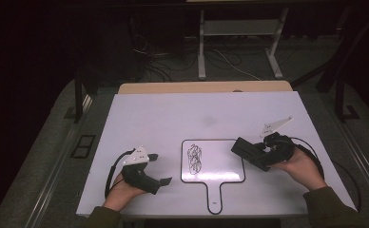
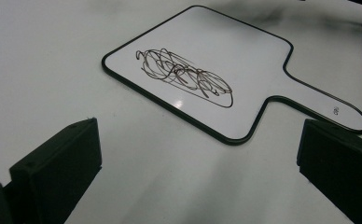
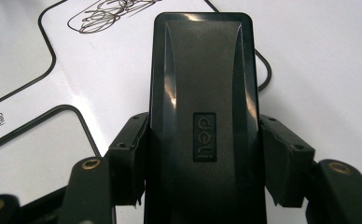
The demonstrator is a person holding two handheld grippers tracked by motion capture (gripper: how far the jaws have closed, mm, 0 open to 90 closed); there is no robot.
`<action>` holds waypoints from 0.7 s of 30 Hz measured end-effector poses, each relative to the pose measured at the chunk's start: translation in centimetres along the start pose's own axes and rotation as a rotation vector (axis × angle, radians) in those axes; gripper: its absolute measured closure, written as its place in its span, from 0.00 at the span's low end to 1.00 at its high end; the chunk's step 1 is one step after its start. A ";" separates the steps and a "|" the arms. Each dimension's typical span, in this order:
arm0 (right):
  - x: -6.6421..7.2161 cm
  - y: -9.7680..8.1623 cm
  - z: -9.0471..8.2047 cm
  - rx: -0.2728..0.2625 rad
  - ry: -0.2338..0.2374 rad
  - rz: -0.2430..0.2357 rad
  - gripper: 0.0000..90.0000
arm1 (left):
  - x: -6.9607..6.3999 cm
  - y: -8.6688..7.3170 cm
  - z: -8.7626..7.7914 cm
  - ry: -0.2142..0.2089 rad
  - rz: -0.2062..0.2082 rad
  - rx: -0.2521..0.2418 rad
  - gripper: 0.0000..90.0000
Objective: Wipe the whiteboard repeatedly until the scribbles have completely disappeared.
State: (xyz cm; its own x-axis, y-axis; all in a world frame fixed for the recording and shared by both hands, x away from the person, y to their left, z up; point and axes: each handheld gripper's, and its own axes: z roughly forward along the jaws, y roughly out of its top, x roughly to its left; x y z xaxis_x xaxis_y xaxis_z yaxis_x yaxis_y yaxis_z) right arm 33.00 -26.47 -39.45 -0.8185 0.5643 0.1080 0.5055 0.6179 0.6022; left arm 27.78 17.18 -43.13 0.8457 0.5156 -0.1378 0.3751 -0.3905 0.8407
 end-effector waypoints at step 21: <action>1.5 4.0 2.8 0.029 0.016 -0.053 0.42 | -0.1 0.1 0.4 0.007 0.009 0.015 0.00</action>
State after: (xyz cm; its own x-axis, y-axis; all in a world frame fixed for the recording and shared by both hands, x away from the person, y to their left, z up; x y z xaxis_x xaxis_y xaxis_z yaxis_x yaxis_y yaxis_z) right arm 34.55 -21.57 -39.09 -0.8483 0.5219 0.0898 0.4692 0.6621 0.5843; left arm 27.84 16.77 -43.26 0.8462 0.5175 -0.1269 0.3737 -0.4067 0.8336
